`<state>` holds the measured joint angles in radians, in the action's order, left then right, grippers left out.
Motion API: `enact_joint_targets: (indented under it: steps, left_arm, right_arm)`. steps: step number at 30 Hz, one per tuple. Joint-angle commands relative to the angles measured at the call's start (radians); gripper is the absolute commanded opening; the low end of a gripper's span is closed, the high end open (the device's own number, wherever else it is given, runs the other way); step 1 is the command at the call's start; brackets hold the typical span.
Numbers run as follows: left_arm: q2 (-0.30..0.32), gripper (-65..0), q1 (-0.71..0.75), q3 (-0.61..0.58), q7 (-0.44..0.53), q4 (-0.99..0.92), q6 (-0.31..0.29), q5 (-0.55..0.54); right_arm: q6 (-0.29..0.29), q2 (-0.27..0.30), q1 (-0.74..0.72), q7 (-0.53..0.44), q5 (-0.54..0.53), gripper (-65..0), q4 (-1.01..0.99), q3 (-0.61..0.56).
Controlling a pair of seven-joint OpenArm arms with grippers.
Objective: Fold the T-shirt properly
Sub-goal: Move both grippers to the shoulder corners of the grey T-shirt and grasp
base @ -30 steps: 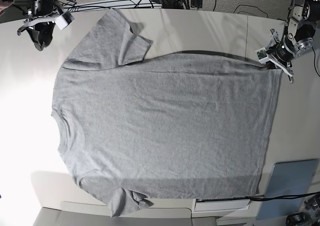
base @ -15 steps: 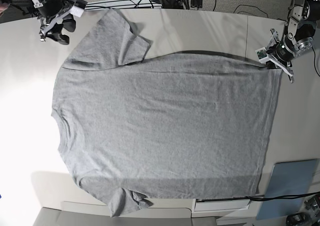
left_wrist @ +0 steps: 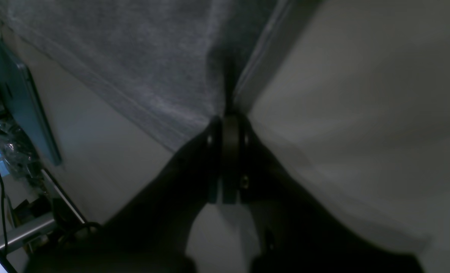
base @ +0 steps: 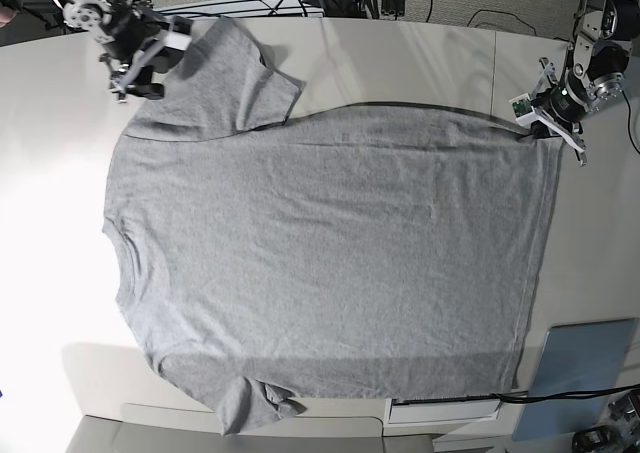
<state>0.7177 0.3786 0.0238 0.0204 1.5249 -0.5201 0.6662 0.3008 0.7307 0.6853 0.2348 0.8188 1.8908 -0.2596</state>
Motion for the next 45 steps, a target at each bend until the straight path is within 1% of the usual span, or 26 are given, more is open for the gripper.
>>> enact_joint_targets:
  steps: [1, 3, 6, 11, 12, 15, 16, 18, 20, 25, 26, 29, 31, 34, 36, 37, 39, 40, 45]
  left_arm:
    - [-0.003, -65.0, 0.020, -0.013, 0.003, -0.009, -0.083, -0.008]
    - [-0.003, -65.0, 0.020, -0.013, 0.003, -0.009, -0.082, -0.008]
    - [-0.003, -65.0, 0.020, -0.013, 0.003, -0.009, -0.084, -0.008]
    - [-0.003, -65.0, 0.020, -0.013, 0.003, -0.009, -0.080, -0.008]
    - [-0.003, -65.0, 0.020, -0.013, 0.003, -0.009, -0.080, -0.008]
    - [-0.003, -65.0, 0.020, -0.013, 0.004, -0.009, -0.080, -0.008]
    - [-0.003, -65.0, 0.020, -0.013, 0.003, -0.009, -0.080, -0.008]
    - [-0.003, -65.0, 0.020, -0.013, 0.004, -0.009, -0.080, -0.008]
    - [-0.003, -65.0, 0.020, -0.013, 0.003, -0.009, -0.081, -0.008]
    - [-0.003, -65.0, 0.020, -0.013, 0.004, -0.009, -0.084, -0.008]
    - [-0.003, -65.0, 0.020, -0.013, 0.004, -0.009, -0.083, -0.008]
    - [-0.003, -65.0, 0.021, -0.013, 0.003, -0.009, -0.084, -0.008]
    - [-0.003, -65.0, 0.021, -0.013, 0.003, -0.009, -0.084, -0.008]
    - [-0.003, -65.0, 0.021, -0.013, 0.003, -0.009, -0.084, -0.008]
    - [-0.003, -65.0, 0.021, -0.013, 0.003, -0.009, -0.084, -0.008]
    - [-0.003, -65.0, 0.021, -0.013, 0.003, -0.009, -0.084, -0.008]
    - [-0.003, -65.0, 0.021, -0.013, 0.003, -0.009, -0.084, -0.008]
    - [-0.003, -65.0, 0.021, -0.013, 0.003, -0.009, -0.084, -0.008]
    - [-0.003, -65.0, 0.023, -0.013, 0.003, -0.009, -0.084, -0.007]
  right_arm:
    - [-0.011, 0.011, -0.017, 0.010, 0.010, -32.5, -0.002, -0.014]
    - [-0.012, 0.003, -0.050, 0.008, 0.009, -32.5, -0.021, -0.057]
    - [-0.012, -0.025, -0.089, 0.009, 0.009, -32.5, -0.042, -0.100]
    - [-0.009, -0.072, -0.118, 0.008, 0.006, -32.7, -0.054, -0.113]
    - [-0.008, -0.074, -0.119, 0.011, 0.004, -34.3, -0.054, -0.113]
    - [-0.008, -0.074, -0.119, 0.031, 0.004, -44.3, -0.054, -0.113]
    - [-0.009, -0.074, -0.119, 0.042, -0.004, -46.6, -0.054, -0.113]
    - [-0.010, -0.075, -0.123, 0.063, -0.041, -48.1, -0.054, -0.112]
    - [-0.010, -0.082, -0.127, 0.068, -0.050, -48.0, -0.054, -0.109]
    - [-0.010, -0.147, -0.148, 0.066, -0.052, -47.6, -0.054, -0.068]
    - [-0.010, -0.155, -0.152, 0.066, -0.052, -45.6, -0.054, -0.064]
    - [-0.010, -0.157, -0.157, 0.070, -0.052, -38.9, -0.054, -0.064]
    - [-0.010, -0.157, -0.156, 0.072, -0.051, -37.4, -0.054, -0.064]
    - [-0.008, -0.157, -0.156, 0.081, -0.052, -37.4, -0.054, -0.064]
    - [0.004, -0.157, -0.157, 0.083, -0.052, -37.4, -0.054, -0.064]
    - [0.016, -0.157, -0.163, 0.082, -0.052, -37.4, -0.054, -0.064]
    - [0.064, -0.157, -0.174, 0.082, -0.052, -37.4, -0.054, -0.064]
    - [0.075, -0.157, -0.179, 0.079, -0.053, -37.4, -0.054, -0.064]
    - [0.077, -0.157, -0.190, 0.076, -0.101, -37.6, -0.054, -0.064]
